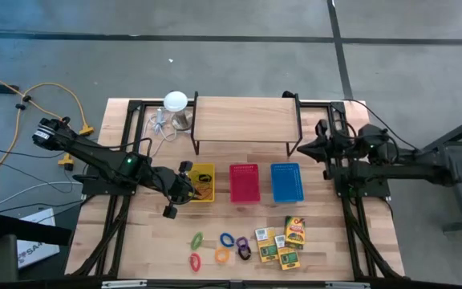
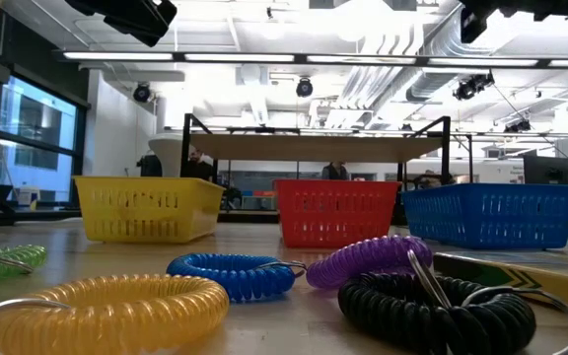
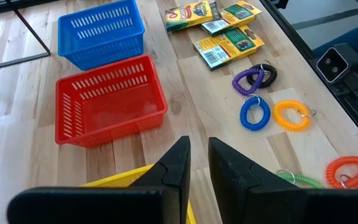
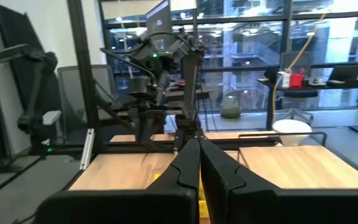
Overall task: Pick & Place Office Desk Supplies
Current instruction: Put the yellow crayola box into the red bin
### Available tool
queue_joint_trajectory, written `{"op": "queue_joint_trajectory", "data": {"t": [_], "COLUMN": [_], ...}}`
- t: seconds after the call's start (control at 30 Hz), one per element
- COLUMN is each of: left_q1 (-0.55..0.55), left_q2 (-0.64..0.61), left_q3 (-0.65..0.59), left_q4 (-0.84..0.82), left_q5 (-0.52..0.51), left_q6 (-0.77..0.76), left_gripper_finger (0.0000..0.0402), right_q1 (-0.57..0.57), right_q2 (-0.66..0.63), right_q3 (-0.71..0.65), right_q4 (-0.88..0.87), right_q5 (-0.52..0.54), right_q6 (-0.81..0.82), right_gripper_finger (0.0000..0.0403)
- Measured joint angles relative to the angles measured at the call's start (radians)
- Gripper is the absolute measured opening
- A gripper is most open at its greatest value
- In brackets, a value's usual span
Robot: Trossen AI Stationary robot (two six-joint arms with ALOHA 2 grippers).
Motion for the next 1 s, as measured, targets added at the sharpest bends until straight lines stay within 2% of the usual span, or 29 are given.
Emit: {"op": "queue_joint_trajectory", "data": {"t": [0.23, 0.53, 1.0], "left_q1": [0.000, 0.000, 0.000], "left_q2": [0.000, 0.000, 0.000], "left_q3": [0.000, 0.000, 0.000], "left_q4": [0.000, 0.004, 0.004], "left_q5": [0.000, 0.000, 0.000], "left_q6": [0.000, 0.000, 0.000], "left_gripper_finger": [0.0054, 0.0054, 0.0054], "right_q1": [0.068, 0.218, 0.490], "right_q2": [0.085, 0.172, 0.301], "right_q3": [0.042, 0.106, 0.182], "right_q4": [-0.001, 0.002, -0.037], "right_q5": [0.010, 0.139, 0.495], "right_q6": [-0.052, -0.146, -0.206], "right_gripper_finger": [0.0002, 0.0002, 0.0002]}}
